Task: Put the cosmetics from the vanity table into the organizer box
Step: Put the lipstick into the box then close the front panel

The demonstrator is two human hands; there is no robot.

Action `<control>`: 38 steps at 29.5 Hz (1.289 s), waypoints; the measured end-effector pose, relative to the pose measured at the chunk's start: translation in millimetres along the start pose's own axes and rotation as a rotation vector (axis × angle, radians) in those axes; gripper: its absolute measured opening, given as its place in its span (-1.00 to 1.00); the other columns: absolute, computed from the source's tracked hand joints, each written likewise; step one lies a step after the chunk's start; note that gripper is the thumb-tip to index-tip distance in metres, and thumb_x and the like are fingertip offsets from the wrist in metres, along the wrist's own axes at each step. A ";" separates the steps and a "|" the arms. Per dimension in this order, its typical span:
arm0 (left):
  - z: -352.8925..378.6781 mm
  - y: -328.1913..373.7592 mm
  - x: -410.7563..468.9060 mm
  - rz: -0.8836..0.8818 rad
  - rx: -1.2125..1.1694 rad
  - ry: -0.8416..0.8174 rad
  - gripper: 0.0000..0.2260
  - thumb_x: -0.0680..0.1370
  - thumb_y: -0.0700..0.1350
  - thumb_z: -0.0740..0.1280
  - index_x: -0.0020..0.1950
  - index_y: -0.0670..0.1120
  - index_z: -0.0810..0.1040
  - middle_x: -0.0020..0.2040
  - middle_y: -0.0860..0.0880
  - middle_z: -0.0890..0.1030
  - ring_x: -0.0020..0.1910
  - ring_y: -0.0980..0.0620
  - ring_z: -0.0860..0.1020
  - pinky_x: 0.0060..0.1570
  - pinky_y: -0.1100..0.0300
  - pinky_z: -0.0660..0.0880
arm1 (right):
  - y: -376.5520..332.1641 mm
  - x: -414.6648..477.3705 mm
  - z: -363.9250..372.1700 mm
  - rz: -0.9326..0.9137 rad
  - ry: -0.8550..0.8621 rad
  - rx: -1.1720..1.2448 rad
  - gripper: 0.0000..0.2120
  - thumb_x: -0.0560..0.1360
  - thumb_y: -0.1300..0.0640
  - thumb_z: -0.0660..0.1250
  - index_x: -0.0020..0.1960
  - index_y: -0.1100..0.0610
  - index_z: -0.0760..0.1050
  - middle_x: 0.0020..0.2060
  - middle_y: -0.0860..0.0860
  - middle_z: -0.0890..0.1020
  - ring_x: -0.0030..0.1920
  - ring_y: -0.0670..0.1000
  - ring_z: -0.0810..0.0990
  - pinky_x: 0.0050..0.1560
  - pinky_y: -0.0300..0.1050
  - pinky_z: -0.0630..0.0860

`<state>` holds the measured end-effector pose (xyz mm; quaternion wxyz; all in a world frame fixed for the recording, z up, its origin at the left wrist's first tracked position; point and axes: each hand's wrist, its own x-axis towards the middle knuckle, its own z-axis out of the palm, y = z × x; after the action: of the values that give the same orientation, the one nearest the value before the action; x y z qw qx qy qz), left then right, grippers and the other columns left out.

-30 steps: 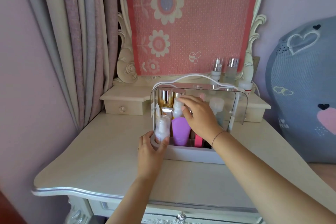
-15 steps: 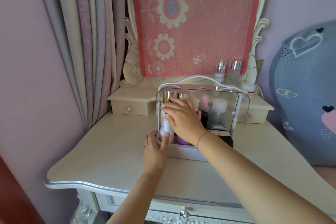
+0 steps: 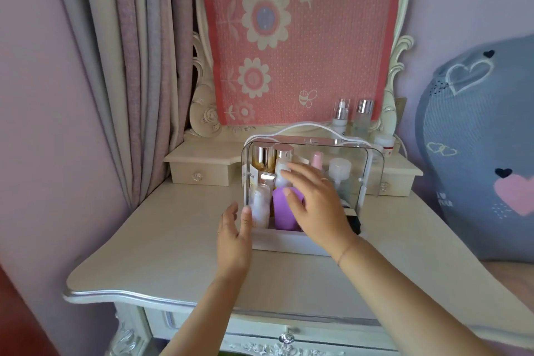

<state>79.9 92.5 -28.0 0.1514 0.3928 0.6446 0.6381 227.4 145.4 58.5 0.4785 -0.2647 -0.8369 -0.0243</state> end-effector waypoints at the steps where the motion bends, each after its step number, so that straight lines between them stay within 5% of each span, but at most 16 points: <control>1: -2.6 4.4 0.4 0.013 -0.022 0.011 -0.51 0.55 0.16 0.10 0.37 -0.10 0.34 0.33 -0.07 0.44 0.29 0.03 0.38 0.30 0.11 0.28 | 3.0 -9.1 -12.7 0.035 0.113 0.023 -0.76 0.49 0.26 0.28 0.13 0.19 0.60 0.13 0.05 0.62 0.18 0.02 0.53 0.26 -0.16 0.39; 4: -9.8 26.6 7.7 0.077 -0.092 0.045 -0.46 0.52 0.24 0.06 0.42 0.00 0.31 0.33 0.14 0.36 0.28 0.28 0.28 0.22 0.34 0.16 | 17.9 -28.4 -48.1 0.143 0.434 -0.006 -0.78 0.46 0.30 0.22 0.01 0.23 0.61 -0.01 0.08 0.63 0.07 0.08 0.56 0.17 -0.03 0.45; 7: -12.8 52.1 20.3 0.111 -0.151 0.027 -0.47 0.53 0.25 0.05 0.43 0.03 0.28 0.35 0.19 0.34 0.29 0.34 0.25 0.21 0.39 0.12 | 33.1 -26.9 -68.3 0.377 0.525 -0.046 -0.71 0.44 0.30 0.24 0.16 0.24 0.51 0.12 0.16 0.53 0.21 0.15 0.46 0.30 0.06 0.34; 13: -6.3 73.1 22.6 0.093 -0.230 -0.015 -0.48 0.54 0.25 0.05 0.41 0.01 0.32 0.39 0.10 0.38 0.33 0.24 0.30 0.23 0.33 0.17 | 37.6 -14.6 -77.5 0.682 0.218 0.392 -0.48 0.57 0.04 0.21 0.48 0.08 0.18 0.41 0.01 0.40 0.42 -0.05 0.35 0.44 -0.08 0.25; 20: -9.4 46.8 -1.3 0.003 -0.226 -0.002 -0.43 0.45 0.37 0.04 0.31 0.09 0.43 0.22 0.18 0.49 0.24 0.20 0.39 0.14 0.34 0.22 | 32.6 -65.4 -64.5 0.748 0.229 0.350 -0.49 0.55 0.03 0.24 0.45 0.12 0.24 0.33 0.03 0.45 0.29 -0.10 0.42 0.26 -0.25 0.25; 30: 0.7 2.8 -1.3 -0.104 -0.131 -0.136 -0.53 0.51 0.20 0.20 0.37 0.06 0.35 0.29 0.05 0.47 0.27 0.08 0.40 0.21 0.19 0.27 | 60.7 -105.0 -36.6 0.851 -0.016 0.288 -0.37 0.49 0.06 0.37 0.47 0.12 0.18 0.44 0.01 0.30 0.44 -0.03 0.26 0.37 -0.21 0.17; 33: 3.9 -3.9 1.5 -0.116 -0.072 -0.194 -0.53 0.47 0.11 0.33 0.33 0.05 0.34 0.08 0.08 0.49 0.09 0.06 0.45 0.03 0.20 0.35 | 76.5 -102.6 -34.8 0.930 -0.120 0.400 -0.24 0.45 0.03 0.42 0.51 0.08 0.10 0.46 -0.06 0.26 0.47 -0.03 0.23 0.42 -0.14 0.20; 35: 4.6 -11.1 2.6 -0.105 0.018 -0.224 -0.54 0.45 0.02 0.39 0.29 0.01 0.33 -0.02 0.04 0.49 -0.02 0.00 0.46 -0.10 0.20 0.38 | 85.7 -100.5 -33.8 0.939 -0.180 0.489 -0.33 0.44 0.05 0.43 0.45 -0.02 0.19 0.32 -0.23 0.36 0.37 -0.10 0.36 0.30 -0.26 0.30; 38: 0.9 -17.5 5.2 -0.101 0.099 -0.239 -0.40 0.42 -0.02 0.43 0.40 -0.02 0.28 0.16 0.01 0.51 0.13 0.01 0.48 0.08 0.16 0.41 | 94.9 -101.2 -34.1 0.890 -0.210 0.491 -0.48 0.43 0.06 0.44 0.32 -0.11 0.35 0.19 -0.31 0.50 0.21 -0.23 0.47 0.22 -0.29 0.36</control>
<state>71.7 98.9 -43.1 0.2394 0.4402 0.6715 0.5459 339.2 174.5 -25.6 0.4040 -0.4760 -0.6677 0.4055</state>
